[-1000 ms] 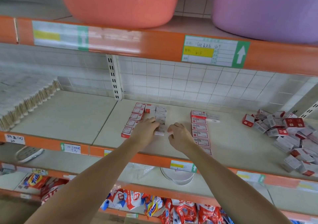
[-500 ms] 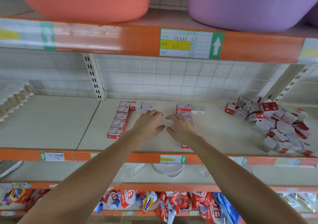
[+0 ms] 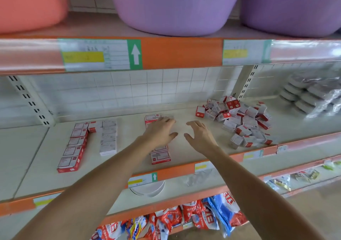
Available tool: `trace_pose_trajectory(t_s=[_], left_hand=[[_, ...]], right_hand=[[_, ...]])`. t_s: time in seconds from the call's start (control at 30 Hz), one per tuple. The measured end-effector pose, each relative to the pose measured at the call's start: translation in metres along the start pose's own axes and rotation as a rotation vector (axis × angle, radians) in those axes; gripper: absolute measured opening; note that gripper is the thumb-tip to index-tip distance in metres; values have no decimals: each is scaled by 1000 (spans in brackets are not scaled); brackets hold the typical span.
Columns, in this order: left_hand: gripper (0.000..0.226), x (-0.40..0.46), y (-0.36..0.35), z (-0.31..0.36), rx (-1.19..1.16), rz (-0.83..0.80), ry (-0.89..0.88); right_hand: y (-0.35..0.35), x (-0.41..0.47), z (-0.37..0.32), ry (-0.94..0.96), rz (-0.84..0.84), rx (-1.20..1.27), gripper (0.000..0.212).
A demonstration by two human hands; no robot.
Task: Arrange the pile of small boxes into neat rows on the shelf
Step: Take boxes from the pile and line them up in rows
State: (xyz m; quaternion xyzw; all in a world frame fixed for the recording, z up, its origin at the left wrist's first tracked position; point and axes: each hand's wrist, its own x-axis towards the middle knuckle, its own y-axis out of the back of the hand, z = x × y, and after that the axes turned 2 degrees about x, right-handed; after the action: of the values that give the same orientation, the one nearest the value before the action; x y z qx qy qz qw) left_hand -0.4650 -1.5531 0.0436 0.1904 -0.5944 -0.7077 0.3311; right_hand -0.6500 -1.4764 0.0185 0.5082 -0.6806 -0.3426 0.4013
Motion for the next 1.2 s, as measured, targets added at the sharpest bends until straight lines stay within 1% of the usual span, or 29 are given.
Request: trace_pose_trajectory(t_s=[0.13, 0.33, 0.47, 0.6, 0.77, 0.87, 1.0, 1.1, 1.2], left_hand=[[56, 31, -6, 30, 29, 0, -15], [55, 76, -20, 76, 35, -28, 0], [53, 103, -30, 103, 18, -25, 27], [46, 127, -38, 126, 16, -22, 44], [44, 155, -49, 152, -26, 24, 66], [42, 167, -54, 160, -58, 63, 86], [52, 185, -59, 171, -97, 121, 166], [59, 198, -62, 171, -96, 97, 209], [65, 208, -65, 171, -101, 75, 207]], right_hand=[[21, 3, 34, -64, 31, -20, 47], [53, 5, 88, -100, 56, -20, 48], [71, 9, 125, -98, 110, -3, 39], [86, 17, 156, -127, 99, -4, 45], [100, 31, 191, -130, 106, 17, 44], [103, 39, 199, -128, 135, 10, 45], [107, 54, 213, -100, 135, 25, 54], [111, 63, 220, -49, 102, 57, 66], [114, 71, 226, 4, 49, 79, 75]])
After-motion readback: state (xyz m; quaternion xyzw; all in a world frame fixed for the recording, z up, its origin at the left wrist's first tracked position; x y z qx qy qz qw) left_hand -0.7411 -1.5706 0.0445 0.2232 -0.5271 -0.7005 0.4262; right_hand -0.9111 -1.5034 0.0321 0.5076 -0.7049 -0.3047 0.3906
